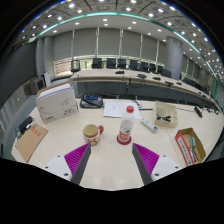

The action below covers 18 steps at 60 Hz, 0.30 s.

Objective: Pour water

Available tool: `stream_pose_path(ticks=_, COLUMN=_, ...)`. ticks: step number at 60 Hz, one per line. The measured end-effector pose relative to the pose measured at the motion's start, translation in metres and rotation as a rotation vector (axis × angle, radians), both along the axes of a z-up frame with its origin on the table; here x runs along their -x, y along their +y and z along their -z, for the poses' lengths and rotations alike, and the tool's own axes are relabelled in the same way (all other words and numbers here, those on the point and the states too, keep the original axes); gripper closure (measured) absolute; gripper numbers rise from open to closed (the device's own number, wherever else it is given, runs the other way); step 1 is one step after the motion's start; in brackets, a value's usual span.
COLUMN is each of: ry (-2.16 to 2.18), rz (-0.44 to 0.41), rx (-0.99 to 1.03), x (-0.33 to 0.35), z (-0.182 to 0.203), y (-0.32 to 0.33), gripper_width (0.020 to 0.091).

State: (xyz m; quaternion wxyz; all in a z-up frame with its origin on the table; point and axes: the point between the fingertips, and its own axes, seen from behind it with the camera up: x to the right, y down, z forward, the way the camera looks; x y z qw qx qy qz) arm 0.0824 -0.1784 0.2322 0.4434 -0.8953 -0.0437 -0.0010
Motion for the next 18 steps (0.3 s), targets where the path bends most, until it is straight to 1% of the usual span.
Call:
stream_pose_path(ticks=7, ry=0.002, rz=0.003, rx=0.013, x=0.015, z=-0.004, y=-0.007, gripper_width=0.0242)
stream_pose_path(ticks=18, ry=0.028, rz=-0.018, rx=0.017, x=0.043, z=-0.011, y=-0.012, gripper_width=0.0245)
